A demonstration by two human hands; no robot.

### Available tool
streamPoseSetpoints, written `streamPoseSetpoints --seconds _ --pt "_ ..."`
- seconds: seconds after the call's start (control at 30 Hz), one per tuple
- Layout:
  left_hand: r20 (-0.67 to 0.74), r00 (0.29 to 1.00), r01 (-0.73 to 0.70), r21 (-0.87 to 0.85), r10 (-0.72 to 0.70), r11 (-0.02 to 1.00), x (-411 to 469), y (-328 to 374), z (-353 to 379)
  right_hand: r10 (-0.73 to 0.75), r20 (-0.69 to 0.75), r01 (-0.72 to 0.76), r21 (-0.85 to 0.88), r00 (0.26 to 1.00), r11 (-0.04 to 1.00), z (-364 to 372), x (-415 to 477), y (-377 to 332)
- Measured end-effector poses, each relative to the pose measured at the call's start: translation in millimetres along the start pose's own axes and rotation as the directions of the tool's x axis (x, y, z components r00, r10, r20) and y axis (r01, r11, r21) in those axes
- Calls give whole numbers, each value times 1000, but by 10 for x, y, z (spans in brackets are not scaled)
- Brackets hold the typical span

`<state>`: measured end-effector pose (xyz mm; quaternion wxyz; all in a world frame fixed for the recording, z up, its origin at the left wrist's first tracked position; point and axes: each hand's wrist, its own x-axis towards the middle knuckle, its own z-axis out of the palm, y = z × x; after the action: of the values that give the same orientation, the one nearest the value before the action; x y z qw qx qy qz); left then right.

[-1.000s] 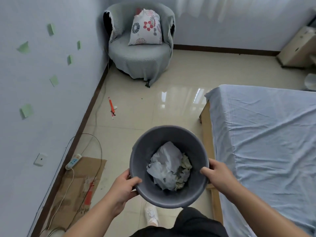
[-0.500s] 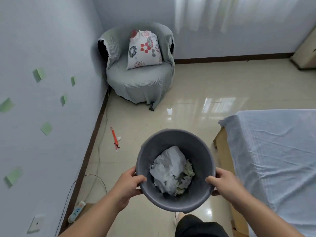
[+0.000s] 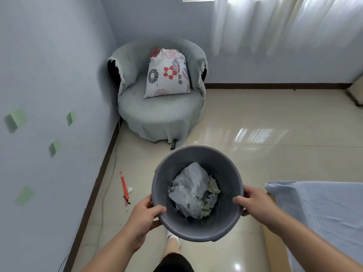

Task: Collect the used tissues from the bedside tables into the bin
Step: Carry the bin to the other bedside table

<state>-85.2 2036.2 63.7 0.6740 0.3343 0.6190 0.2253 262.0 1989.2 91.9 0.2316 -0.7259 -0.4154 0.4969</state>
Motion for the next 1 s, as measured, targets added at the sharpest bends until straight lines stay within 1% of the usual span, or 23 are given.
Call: streamPoseSetpoints --seconds 0.13,0.2,0.3,0.47,0.6,0.7,0.83,1.0 --pt "66 997 37 44 -40 998 850 572 -174 64 -33 -61 80 997 995 32 654 -355" --pt "94 994 43 78 -50 996 1218 918 -172 84 -67 -78 97 994 992 -85 914 -532" --pt "183 982 25 119 -46 993 1637 1584 33 113 -148 -94 133 982 987 -402 1195 -746" --pt "305 952 -60 193 -2 979 2355 2566 747 133 -283 -81 188 950 979 -1119 1769 -868" --pt "338 941 -90 247 1 965 2912 3118 1435 162 -345 -76 251 925 965 -1664 2353 -759" --pt "338 941 -109 300 1 948 3276 3474 1877 214 -318 -107 322 924 941 -2030 2744 -709" --pt "323 947 -106 322 -4 941 3677 4015 2357 214 -300 -106 338 930 935 -2618 3231 -804" --pt "346 938 -111 329 -11 938 4121 4599 3003 199 -365 -52 375 910 926 -3440 3703 -1033"
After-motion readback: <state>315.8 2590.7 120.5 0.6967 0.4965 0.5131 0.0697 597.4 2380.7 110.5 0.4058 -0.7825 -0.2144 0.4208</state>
